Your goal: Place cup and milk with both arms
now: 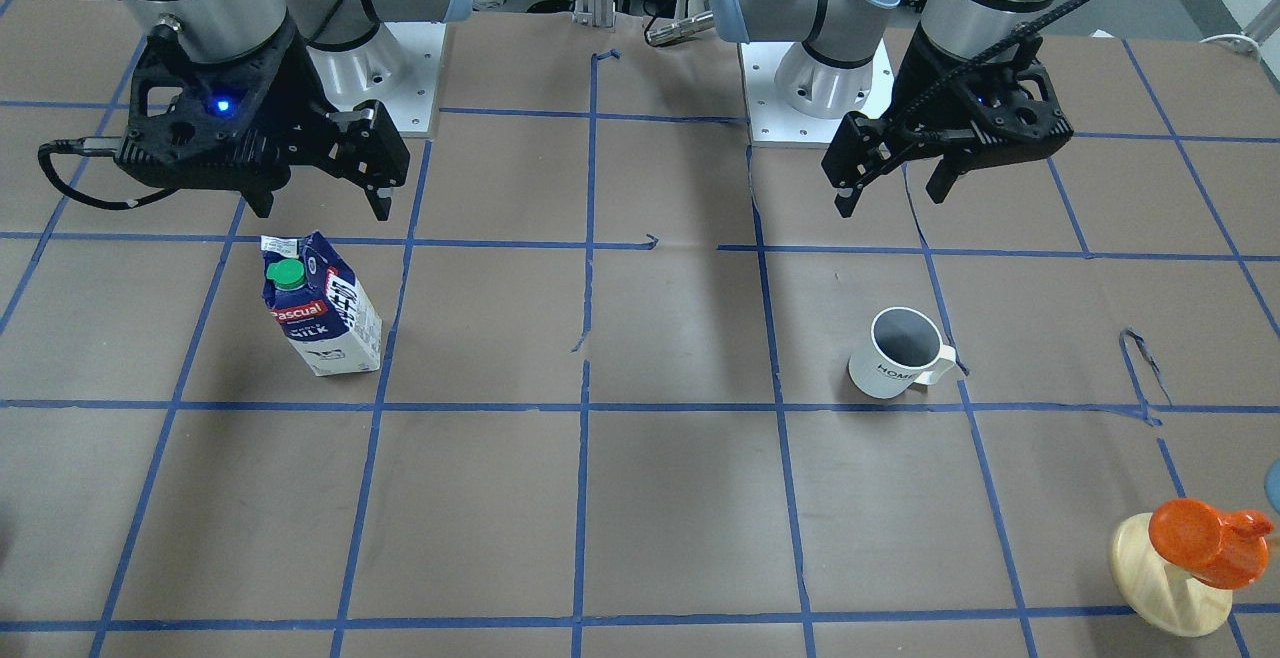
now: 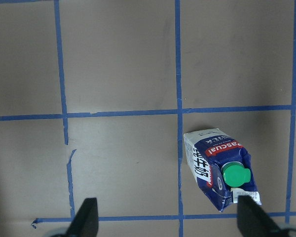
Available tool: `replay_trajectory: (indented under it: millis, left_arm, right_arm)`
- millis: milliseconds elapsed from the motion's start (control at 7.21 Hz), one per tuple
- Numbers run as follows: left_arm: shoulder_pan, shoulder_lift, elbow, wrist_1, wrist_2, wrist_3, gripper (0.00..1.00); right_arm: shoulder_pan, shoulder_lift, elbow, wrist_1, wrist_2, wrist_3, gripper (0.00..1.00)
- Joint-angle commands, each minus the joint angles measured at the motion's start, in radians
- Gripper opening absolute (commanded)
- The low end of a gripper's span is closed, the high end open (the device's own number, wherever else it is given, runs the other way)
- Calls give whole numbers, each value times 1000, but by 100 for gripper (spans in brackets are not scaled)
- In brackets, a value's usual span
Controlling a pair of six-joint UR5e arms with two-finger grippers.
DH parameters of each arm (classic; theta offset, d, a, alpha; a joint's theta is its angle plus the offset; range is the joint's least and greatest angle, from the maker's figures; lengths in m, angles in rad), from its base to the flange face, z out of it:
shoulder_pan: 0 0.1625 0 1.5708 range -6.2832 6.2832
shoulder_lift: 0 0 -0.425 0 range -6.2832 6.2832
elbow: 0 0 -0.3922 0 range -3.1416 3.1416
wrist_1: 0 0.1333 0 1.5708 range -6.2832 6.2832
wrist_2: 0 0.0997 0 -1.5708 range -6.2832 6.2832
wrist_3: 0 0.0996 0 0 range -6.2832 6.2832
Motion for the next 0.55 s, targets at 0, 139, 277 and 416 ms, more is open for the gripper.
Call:
replay_trajectory:
  millis: [0,139,277,416]
  left_arm:
    - [-19,9,15,-41,1,58,100]
    - [-21,10,17,-67,2,106,100]
    - [-21,8,17,-70,5,133,100]
    - [-21,8,15,-72,7,135,100]
  right_arm:
    - [0,-2,-18,-1,-1,0,100]
    - [-1,-3,-41,0,-1,0,100]
    - [5,-3,-45,8,-1,-2,100]
    - [9,3,-42,11,-1,-2,100]
